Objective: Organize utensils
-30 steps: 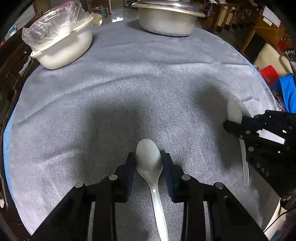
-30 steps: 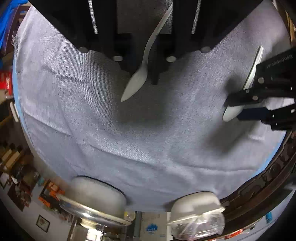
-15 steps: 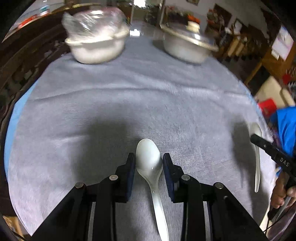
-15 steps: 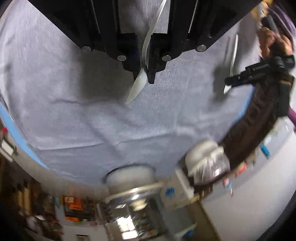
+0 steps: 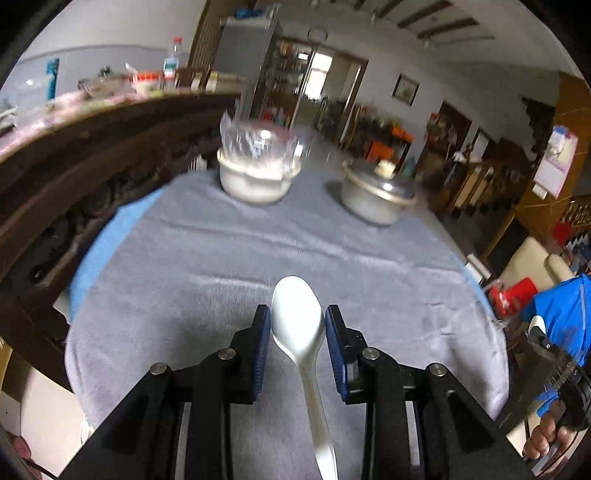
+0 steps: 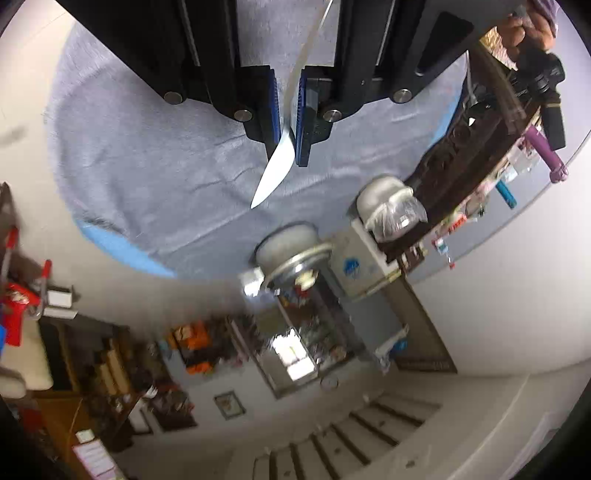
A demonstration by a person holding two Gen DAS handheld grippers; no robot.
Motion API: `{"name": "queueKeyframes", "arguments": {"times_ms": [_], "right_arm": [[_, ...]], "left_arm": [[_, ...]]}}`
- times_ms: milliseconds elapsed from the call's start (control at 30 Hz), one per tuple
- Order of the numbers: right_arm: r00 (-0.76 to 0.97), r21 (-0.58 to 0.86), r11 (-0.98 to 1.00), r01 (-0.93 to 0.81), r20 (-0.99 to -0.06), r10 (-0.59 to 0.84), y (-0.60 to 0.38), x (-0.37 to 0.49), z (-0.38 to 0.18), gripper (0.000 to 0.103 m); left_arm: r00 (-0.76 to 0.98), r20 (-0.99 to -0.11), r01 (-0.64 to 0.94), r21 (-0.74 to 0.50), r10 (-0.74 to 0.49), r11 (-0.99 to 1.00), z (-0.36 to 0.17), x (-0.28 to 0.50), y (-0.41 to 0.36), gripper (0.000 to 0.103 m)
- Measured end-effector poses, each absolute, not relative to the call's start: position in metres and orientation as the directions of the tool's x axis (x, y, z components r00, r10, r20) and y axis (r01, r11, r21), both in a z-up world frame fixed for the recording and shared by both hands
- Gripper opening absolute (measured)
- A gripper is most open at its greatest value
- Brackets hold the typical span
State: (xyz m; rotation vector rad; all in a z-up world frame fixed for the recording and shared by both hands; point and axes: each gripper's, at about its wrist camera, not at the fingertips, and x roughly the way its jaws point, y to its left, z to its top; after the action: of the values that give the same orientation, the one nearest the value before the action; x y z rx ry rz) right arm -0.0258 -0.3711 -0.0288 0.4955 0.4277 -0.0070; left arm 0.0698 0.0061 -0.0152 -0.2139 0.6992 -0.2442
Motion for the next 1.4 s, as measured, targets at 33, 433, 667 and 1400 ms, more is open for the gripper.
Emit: {"name": "queueKeyframes", "arguments": {"times_ms": [33,433,667,1400], "right_arm": [[0.922,0.458,0.882,0.109,-0.378,0.083,-0.369,-0.036,-0.023,0.009],[0.993,0.348,0.937,0.045,-0.116,-0.005,-0.306,-0.113,0.040,0.009],[0.998,0.268,0.963,0.044,-0.063,-0.028,-0.263,-0.123,0.043,0.009],[0.998,0.111,0.994,0.020,-0.069,-0.013,-0.214,-0.113,-0.004,0.009]], "left_arm": [[0.750,-0.592,0.156,-0.275,-0.295,0.949,-0.010,0.061,0.007,0.031],[0.840,-0.393,0.245,-0.339,-0.373,0.908,0.044,-0.012,0.004,0.032],[0.886,-0.240,0.306,-0.340,-0.397,0.889,0.058,-0.043,-0.008,0.032],[0.851,-0.132,0.456,-0.291,-0.508,0.841,-0.014,-0.052,-0.056,0.032]]}}
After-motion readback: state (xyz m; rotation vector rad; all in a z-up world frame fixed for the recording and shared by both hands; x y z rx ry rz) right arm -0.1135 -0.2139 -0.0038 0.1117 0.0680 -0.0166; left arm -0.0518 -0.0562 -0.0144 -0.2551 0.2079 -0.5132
